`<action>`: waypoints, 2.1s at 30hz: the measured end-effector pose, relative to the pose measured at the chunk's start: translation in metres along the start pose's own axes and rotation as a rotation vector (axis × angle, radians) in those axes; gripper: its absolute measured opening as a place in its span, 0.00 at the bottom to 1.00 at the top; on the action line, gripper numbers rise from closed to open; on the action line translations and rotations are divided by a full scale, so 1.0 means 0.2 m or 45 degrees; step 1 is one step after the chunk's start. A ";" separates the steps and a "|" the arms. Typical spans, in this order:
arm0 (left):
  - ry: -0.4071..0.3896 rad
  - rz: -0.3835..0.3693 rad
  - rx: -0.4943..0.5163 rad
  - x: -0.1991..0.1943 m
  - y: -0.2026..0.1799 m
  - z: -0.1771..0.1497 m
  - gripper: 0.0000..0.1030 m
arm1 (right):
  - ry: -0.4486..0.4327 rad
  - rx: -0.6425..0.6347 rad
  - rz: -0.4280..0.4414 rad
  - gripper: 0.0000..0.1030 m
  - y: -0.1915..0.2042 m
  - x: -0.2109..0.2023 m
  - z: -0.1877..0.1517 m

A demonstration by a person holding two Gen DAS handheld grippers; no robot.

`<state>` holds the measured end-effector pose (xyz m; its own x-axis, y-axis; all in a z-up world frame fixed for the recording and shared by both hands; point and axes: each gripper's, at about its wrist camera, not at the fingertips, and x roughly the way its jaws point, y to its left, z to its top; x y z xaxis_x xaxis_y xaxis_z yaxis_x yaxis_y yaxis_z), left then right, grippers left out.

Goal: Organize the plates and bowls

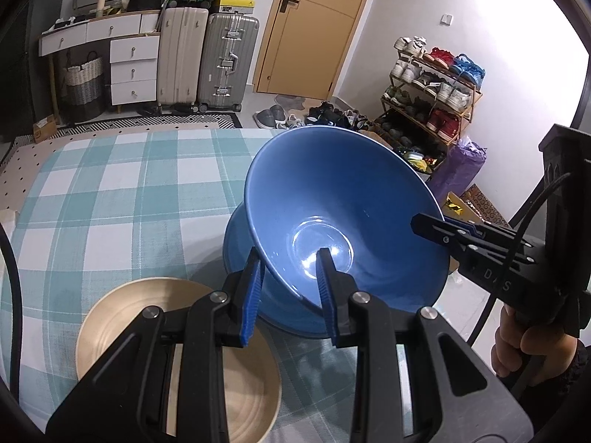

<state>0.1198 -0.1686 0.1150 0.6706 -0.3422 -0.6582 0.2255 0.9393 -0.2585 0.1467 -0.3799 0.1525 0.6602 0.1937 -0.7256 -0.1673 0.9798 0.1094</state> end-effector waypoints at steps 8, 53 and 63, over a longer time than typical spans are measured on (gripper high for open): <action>0.031 0.023 -0.019 0.11 0.09 -0.02 0.25 | 0.034 -0.011 0.010 0.18 0.03 0.09 -0.02; 0.055 0.230 0.159 0.43 0.12 -0.10 0.25 | 0.065 -0.209 -0.177 0.26 0.16 0.28 -0.15; 0.085 0.232 0.147 0.45 0.14 -0.10 0.25 | 0.043 -0.212 -0.167 0.27 0.15 0.29 -0.15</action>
<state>0.1726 -0.1732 0.0335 0.6603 -0.1639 -0.7329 0.1871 0.9810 -0.0508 0.1577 -0.3399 0.0929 0.6599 0.0609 -0.7489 -0.2020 0.9744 -0.0988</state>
